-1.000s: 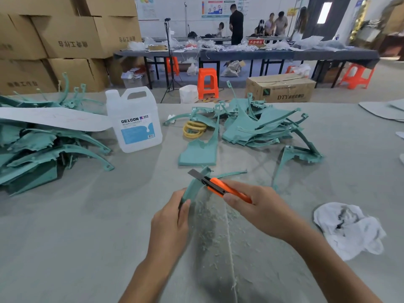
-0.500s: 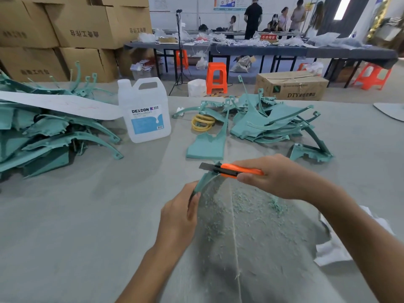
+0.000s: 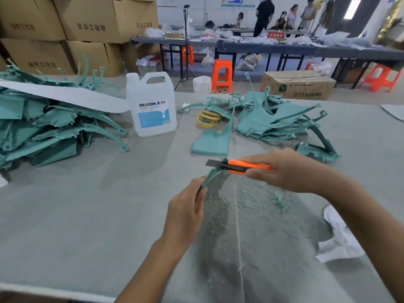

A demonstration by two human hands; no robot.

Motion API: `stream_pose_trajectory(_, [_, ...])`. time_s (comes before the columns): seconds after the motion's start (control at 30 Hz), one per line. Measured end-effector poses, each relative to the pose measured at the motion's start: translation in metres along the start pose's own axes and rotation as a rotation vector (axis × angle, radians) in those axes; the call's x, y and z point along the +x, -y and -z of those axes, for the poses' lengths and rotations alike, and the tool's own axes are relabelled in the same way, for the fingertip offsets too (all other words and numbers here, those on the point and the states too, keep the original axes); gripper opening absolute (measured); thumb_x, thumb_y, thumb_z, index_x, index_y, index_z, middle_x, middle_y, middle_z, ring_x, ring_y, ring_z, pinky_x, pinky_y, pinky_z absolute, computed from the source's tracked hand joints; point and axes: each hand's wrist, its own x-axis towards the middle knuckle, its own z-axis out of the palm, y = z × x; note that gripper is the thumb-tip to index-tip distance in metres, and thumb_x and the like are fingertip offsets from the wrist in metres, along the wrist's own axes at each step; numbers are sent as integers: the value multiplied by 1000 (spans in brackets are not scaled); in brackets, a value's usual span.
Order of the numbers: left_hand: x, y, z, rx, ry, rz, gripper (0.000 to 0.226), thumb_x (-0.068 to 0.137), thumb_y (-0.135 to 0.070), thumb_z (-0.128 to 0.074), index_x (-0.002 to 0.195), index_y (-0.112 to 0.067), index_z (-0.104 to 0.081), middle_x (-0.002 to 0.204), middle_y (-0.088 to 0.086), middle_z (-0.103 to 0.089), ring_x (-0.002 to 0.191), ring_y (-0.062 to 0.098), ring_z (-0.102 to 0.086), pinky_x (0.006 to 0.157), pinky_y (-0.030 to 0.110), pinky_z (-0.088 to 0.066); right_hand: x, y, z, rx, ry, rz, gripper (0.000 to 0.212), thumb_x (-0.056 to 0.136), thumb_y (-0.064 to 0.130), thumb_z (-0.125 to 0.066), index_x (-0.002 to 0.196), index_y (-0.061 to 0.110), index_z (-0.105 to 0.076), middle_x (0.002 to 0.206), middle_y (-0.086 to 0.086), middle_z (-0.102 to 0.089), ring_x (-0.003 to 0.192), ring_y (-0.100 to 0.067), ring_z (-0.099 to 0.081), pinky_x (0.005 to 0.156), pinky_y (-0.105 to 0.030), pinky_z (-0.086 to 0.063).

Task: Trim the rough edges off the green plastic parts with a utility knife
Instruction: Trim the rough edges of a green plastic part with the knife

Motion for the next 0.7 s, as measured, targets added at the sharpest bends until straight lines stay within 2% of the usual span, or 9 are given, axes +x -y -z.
stream_pose_trajectory(0.07, [-1, 0, 0, -6, -6, -12, 20, 104, -19, -49, 114, -37, -51, 63, -17, -45, 57, 3, -47, 56, 12, -34, 3, -5, 5, -81, -27, -75, 29, 102, 54, -44, 126, 47, -59, 71, 12, -63, 61, -4, -57, 56, -27, -45])
stream_pose_trajectory(0.13, [-2, 0, 1, -18, -22, -2, 18, 104, -18, -50, 114, -32, -54, 61, -18, -43, 56, 3, -45, 55, 10, -32, 3, -9, 5, -106, -41, -84, 32, 102, 55, -44, 128, 45, -58, 75, 6, -65, 64, -11, -59, 56, -31, -45])
stream_pose_trajectory(0.3, [-5, -2, 1, -25, -2, -7, 17, 104, -20, -51, 116, -32, -54, 65, -16, -45, 60, 14, -46, 54, 15, -32, -8, -20, 9, 50, -57, -80, 35, 99, 56, -47, 131, 49, -59, 73, 13, -66, 62, -8, -62, 64, -35, -53])
stream_pose_trajectory(0.37, [-5, -4, 0, -28, -14, 1, 19, 104, -19, -52, 117, -33, -54, 64, -23, -44, 58, 7, -46, 55, 10, -31, -13, -22, 7, 146, -81, -69, 38, 97, 59, -47, 134, 56, -54, 69, 14, -66, 57, -5, -62, 57, -30, -54])
stream_pose_trajectory(0.43, [-5, -5, -1, -32, -25, 7, 20, 103, -16, -54, 118, -30, -57, 64, -25, -44, 57, -1, -46, 56, 7, -31, -17, -15, -1, 243, -40, -24, 38, 96, 60, -47, 133, 61, -51, 72, 21, -67, 54, -2, -60, 47, -17, -45])
stream_pose_trajectory(0.47, [-5, -5, -1, -37, -25, 8, 21, 102, -15, -54, 119, -28, -58, 64, -25, -45, 57, -3, -46, 57, 6, -31, -18, -12, -6, 235, -15, -5, 36, 97, 58, -47, 133, 60, -52, 74, 26, -65, 56, 0, -60, 48, -15, -44])
stream_pose_trajectory(0.53, [-6, -5, 0, -50, -12, 3, 22, 102, -14, -55, 121, -23, -61, 65, -27, -47, 62, 0, -49, 58, 5, -31, -17, -12, -10, 144, -19, -41, 34, 101, 53, -46, 134, 59, -52, 73, 26, -65, 61, 3, -60, 49, -16, -42])
stream_pose_trajectory(0.6, [-6, -6, 1, -54, -6, -3, 23, 102, -14, -56, 123, -19, -63, 67, -30, -47, 68, 7, -51, 60, 5, -31, -15, -15, -7, 67, -88, -99, 33, 102, 52, -45, 134, 58, -51, 66, 17, -64, 64, 6, -59, 50, -20, -38])
stream_pose_trajectory(0.7, [-7, -6, 0, -73, -27, 12, 25, 101, -15, -58, 125, -21, -64, 78, -26, -58, 74, 4, -57, 65, 2, -34, -12, -10, -10, 147, -42, -19, 33, 100, 56, -44, 132, 62, -48, 73, 23, -65, 60, 0, -60, 48, -18, -42])
